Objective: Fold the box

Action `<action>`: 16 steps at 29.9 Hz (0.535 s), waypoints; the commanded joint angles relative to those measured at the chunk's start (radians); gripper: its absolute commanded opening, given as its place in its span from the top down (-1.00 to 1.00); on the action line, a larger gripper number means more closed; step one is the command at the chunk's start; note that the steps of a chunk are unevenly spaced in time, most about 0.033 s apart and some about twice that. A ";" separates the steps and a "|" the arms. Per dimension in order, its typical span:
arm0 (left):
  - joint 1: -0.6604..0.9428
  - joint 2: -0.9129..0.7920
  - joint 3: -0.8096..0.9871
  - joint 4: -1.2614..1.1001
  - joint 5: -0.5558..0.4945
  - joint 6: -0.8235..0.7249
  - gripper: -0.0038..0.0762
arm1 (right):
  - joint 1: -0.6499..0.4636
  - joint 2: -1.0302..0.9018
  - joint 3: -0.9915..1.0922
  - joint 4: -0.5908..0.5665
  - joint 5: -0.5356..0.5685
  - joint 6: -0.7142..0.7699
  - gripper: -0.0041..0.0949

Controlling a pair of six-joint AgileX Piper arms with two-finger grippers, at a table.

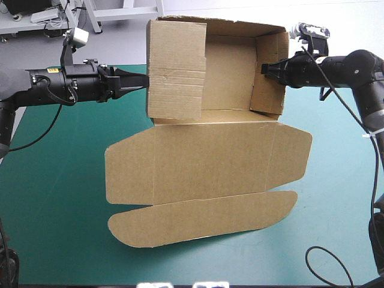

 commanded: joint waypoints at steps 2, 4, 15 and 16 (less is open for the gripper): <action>-0.007 -0.040 -0.031 -0.063 0.046 -0.005 0.05 | 0.023 -0.040 -0.025 0.027 -0.074 0.021 0.94; -0.007 -0.040 -0.031 -0.042 0.046 -0.007 0.05 | 0.028 -0.039 -0.025 0.029 -0.079 0.026 0.94; -0.010 -0.040 -0.031 0.144 0.042 -0.059 -0.09 | 0.078 -0.033 -0.025 0.012 -0.088 0.039 0.93; -0.014 -0.040 -0.031 0.157 0.037 -0.059 -0.09 | 0.092 -0.033 -0.025 -0.002 -0.099 0.046 0.93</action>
